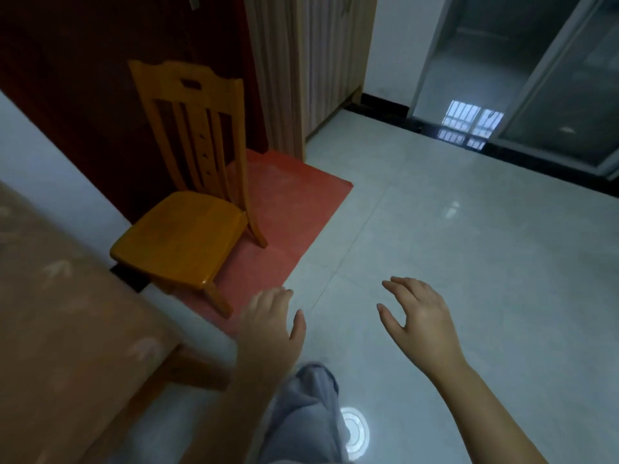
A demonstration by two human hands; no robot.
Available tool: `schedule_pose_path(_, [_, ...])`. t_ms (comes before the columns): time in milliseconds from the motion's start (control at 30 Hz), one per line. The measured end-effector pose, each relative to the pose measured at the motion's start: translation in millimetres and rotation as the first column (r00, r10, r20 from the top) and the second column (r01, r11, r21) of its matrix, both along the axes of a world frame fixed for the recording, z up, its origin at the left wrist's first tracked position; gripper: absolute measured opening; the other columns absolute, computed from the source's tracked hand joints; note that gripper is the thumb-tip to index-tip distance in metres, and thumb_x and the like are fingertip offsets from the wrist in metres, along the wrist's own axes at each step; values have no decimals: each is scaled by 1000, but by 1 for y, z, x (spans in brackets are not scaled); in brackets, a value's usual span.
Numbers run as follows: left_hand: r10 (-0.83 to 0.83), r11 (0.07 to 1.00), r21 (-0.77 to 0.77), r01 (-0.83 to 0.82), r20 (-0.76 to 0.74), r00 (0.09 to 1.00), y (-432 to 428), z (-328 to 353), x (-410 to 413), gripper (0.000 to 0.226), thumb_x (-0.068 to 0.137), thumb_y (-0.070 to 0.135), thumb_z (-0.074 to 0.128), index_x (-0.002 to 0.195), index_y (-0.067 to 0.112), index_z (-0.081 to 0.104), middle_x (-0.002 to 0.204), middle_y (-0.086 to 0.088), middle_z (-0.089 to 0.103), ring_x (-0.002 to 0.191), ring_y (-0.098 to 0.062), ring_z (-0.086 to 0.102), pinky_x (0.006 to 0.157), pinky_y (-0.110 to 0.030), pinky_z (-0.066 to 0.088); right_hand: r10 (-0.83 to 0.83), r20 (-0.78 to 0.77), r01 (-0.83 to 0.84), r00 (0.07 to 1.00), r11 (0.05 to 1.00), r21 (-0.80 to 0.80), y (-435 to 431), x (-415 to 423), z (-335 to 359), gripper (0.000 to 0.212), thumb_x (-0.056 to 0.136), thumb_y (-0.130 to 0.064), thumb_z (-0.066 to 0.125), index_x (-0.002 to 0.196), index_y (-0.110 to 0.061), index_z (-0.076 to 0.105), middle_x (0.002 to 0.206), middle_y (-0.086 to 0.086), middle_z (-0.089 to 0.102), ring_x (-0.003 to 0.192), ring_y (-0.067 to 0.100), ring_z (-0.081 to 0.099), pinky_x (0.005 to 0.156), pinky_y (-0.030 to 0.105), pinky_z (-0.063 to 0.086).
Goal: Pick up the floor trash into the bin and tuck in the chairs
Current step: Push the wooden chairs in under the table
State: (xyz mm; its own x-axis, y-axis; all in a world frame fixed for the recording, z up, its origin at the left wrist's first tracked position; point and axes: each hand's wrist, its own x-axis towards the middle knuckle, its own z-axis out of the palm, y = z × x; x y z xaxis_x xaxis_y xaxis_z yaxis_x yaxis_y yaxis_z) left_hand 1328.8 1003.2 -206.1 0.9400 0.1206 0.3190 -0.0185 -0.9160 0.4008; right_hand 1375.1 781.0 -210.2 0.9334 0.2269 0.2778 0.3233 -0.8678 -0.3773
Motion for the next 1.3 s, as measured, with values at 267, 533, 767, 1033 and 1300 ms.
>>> schedule_pose_path(267, [-45, 998, -36, 47, 39, 998, 57, 25, 216, 37, 81, 28, 46, 96, 2, 67, 94, -13, 68, 87, -29, 62, 78, -35, 48, 43, 20, -43, 999, 999, -18, 69, 207, 36, 42, 82, -36, 44, 106, -8, 64, 104, 9, 67, 98, 29, 62, 87, 41, 48])
schedule_pose_path(533, [60, 996, -59, -63, -61, 996, 98, 21, 361, 39, 80, 32, 45, 100, 5, 66, 99, -12, 68, 93, -30, 62, 82, -40, 49, 123, -2, -123, 992, 992, -1, 111, 363, 19, 41, 81, -35, 45, 103, -7, 66, 101, 9, 69, 93, 29, 65, 83, 43, 51])
schedule_pose_path(767, [287, 954, -82, -289, -36, 957, 137, 20, 507, 46, 82, 35, 42, 106, 3, 65, 106, -13, 65, 99, -30, 60, 87, -38, 44, 348, -44, -348, 937, 938, 2, 156, 563, 9, 36, 78, -28, 55, 105, -7, 64, 101, 9, 67, 88, 33, 62, 78, 44, 52])
schedule_pose_path(1033, [587, 798, -140, -587, -47, 809, 183, 44, 614, 46, 85, 35, 43, 113, 2, 60, 113, -13, 61, 105, -28, 55, 89, -36, 41, 662, 7, -662, 749, 749, 3, 245, 730, 43, 42, 79, -33, 46, 108, -8, 63, 103, 10, 67, 92, 31, 63, 84, 43, 50])
schedule_pose_path(1300, [780, 589, -250, -769, -73, 621, 264, 34, 690, 35, 88, 21, 58, 118, 2, 55, 112, -15, 59, 106, -32, 53, 89, -44, 45, 887, -64, -889, 457, 458, -2, 377, 819, 36, 45, 79, -34, 45, 115, -12, 61, 112, 8, 64, 104, 25, 59, 92, 38, 43])
